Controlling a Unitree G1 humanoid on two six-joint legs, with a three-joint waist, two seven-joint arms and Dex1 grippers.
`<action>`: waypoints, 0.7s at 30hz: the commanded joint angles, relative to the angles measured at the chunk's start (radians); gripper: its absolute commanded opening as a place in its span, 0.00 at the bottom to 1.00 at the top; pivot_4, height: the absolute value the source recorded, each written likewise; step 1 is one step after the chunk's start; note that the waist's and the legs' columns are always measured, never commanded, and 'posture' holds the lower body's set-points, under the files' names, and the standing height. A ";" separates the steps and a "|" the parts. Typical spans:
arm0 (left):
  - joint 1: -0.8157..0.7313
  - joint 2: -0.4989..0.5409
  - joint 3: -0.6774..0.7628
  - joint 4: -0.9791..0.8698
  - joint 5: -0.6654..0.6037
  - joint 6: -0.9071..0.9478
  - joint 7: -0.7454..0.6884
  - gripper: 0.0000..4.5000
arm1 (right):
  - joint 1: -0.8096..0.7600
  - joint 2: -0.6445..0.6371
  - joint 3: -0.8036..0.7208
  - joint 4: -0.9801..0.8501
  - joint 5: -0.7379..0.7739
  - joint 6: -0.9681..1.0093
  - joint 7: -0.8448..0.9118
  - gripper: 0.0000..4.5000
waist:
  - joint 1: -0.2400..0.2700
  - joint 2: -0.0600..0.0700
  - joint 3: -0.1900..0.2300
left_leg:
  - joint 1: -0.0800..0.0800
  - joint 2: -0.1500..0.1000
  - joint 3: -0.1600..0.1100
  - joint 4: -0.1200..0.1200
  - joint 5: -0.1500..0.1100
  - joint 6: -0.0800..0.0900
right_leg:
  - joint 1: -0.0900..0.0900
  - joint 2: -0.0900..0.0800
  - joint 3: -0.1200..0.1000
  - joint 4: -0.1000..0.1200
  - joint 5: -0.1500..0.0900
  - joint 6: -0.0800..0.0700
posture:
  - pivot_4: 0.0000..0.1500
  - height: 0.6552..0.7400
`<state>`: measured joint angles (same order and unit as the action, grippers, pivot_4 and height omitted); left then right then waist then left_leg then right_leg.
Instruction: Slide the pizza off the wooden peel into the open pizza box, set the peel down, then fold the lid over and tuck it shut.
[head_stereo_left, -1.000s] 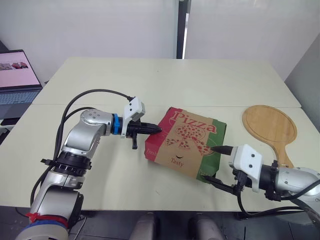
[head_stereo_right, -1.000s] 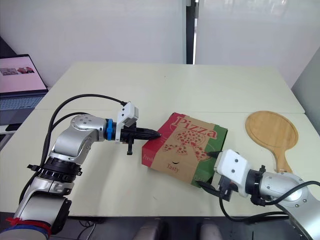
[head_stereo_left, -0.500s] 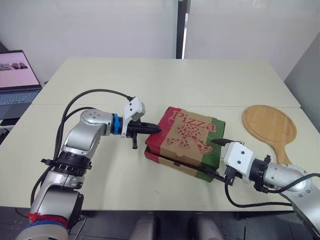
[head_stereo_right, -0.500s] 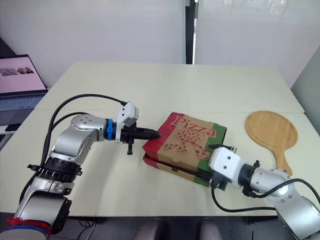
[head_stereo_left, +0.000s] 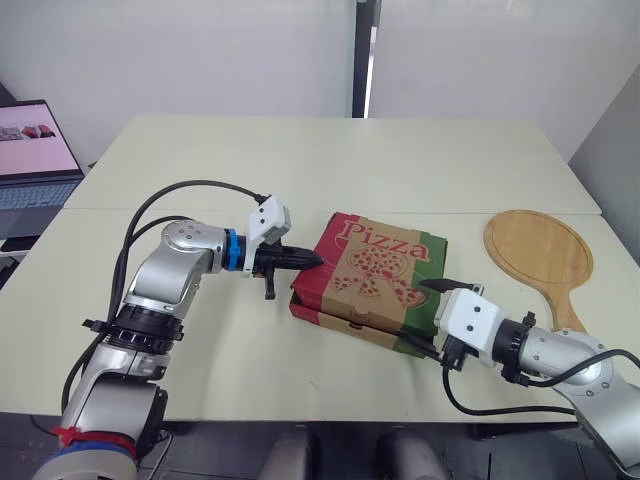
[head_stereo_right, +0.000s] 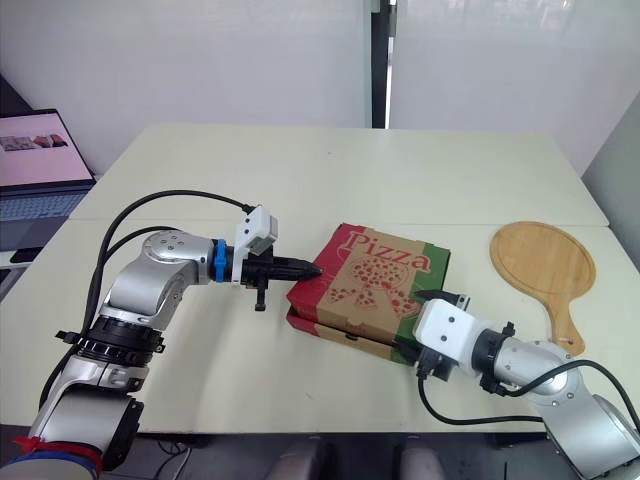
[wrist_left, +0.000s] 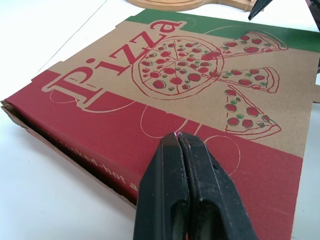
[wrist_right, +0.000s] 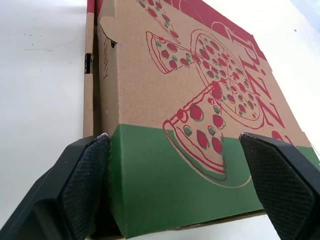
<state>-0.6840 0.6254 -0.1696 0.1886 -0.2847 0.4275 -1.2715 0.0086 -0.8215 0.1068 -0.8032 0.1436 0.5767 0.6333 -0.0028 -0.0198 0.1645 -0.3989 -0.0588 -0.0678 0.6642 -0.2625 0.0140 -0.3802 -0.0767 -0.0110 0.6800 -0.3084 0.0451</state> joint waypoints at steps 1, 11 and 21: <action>0.005 -0.002 -0.014 -0.025 0.016 -0.007 0.009 0.00 | 0.001 0.008 -0.071 -0.054 0.055 0.012 0.022 1.00 | 0.000 0.000 0.000 | 0.000 0.000 0.000 0.000 0.000 0.000 | 0.000 0.000 0.000 0.000 0.000 0.000 | 1.00 0.86; -0.003 -0.009 -0.018 -0.011 0.027 -0.020 0.012 0.00 | -0.139 0.089 -0.148 -0.094 0.378 0.256 0.008 0.79 | -0.001 0.000 0.000 | 0.001 0.000 0.000 0.000 0.000 0.000 | 0.001 0.000 0.000 0.000 0.000 0.000 | 1.00 0.86; 0.001 -0.008 0.015 -0.037 0.004 0.003 0.024 0.00 | -0.246 0.112 0.052 0.029 0.247 0.276 -0.071 0.01 | 0.000 0.000 0.000 | 0.000 -0.001 -0.001 0.000 0.000 0.000 | -0.001 0.000 0.000 0.000 0.000 0.000 | 1.00 0.86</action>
<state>-0.6845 0.6082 -0.1681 0.1820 -0.2720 0.4165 -1.2530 -0.2198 -0.7035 0.1583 -0.7651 0.4069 0.8705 0.5658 -0.0028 -0.0197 0.1644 -0.3991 -0.0594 -0.0684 0.6642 -0.2625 0.0140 -0.3808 -0.0769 -0.0110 0.6803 -0.3084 0.0451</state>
